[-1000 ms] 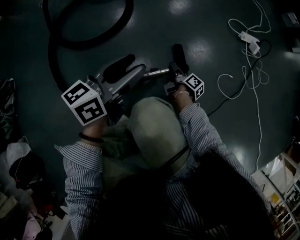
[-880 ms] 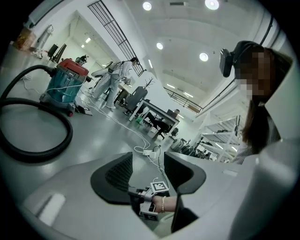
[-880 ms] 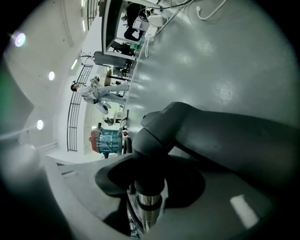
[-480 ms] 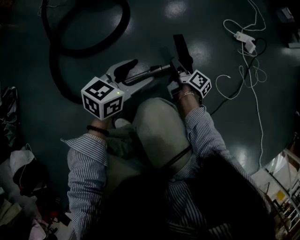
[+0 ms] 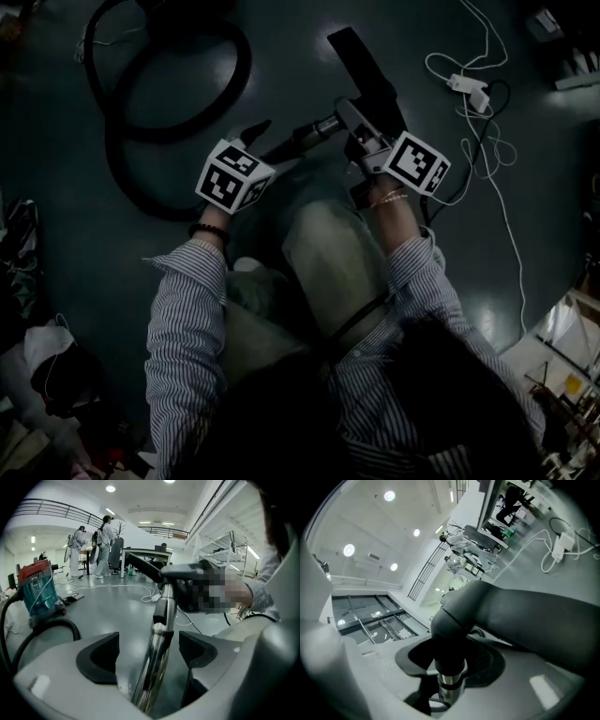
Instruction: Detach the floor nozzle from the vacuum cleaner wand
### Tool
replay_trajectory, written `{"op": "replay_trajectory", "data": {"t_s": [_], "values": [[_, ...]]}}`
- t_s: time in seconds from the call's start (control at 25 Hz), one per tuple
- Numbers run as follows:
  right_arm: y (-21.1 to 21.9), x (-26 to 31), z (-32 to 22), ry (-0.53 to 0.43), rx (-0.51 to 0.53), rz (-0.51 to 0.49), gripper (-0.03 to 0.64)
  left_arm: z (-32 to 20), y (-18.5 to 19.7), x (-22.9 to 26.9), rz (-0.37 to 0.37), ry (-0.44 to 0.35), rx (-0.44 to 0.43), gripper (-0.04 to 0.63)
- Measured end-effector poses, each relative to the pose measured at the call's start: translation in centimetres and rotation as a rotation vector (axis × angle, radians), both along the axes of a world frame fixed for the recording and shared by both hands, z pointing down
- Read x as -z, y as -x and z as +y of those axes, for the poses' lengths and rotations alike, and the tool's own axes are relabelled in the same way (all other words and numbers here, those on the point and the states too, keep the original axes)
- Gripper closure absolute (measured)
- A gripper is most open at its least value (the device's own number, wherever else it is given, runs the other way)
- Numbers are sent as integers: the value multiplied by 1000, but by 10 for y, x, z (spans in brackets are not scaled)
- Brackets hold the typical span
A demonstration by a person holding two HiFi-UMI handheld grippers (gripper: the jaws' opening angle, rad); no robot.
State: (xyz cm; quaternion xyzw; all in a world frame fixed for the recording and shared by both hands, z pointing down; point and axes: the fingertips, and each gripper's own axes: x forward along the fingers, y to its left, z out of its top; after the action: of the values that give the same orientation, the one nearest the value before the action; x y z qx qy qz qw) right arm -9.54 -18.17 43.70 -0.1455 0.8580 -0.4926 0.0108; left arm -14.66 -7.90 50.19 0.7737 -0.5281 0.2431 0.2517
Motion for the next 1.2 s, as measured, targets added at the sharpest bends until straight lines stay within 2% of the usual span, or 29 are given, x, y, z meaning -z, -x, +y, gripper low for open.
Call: {"op": "replay_trajectory", "data": {"t_s": [0.08,0.16,0.28,0.32,0.36,0.48,0.64,0.76,0.92,1.08,1.2], "values": [[3,24,5,-60,29,-22,440,0,-7,-4,-35,9,-59,186],[9,45,10,-119,66,-56,440,-3,-17,-7,-102,14,-134,186],[11,60,19,-149,84,-69,439,-12,-27,-5,-190,4,-207,208],[12,62,21,-154,86,-70,440,-15,-28,-4,-202,-1,-215,260],[13,65,23,-161,87,-71,440,-16,-30,-3,-211,-3,-226,348],[13,65,24,-170,76,-59,440,-16,-37,-4,-235,8,-269,463],[9,63,23,-172,55,-58,439,-15,-41,-7,-222,36,-264,476],[4,55,18,-138,-2,-33,437,-14,-42,-8,-212,54,-266,480],[3,64,12,-107,-42,-117,423,-12,-45,-9,-212,64,-274,480],[6,71,8,-126,-17,-144,433,-13,-42,-6,-206,47,-257,480],[4,74,6,-142,-3,-139,437,-16,-48,-2,-172,26,-245,482]]}}
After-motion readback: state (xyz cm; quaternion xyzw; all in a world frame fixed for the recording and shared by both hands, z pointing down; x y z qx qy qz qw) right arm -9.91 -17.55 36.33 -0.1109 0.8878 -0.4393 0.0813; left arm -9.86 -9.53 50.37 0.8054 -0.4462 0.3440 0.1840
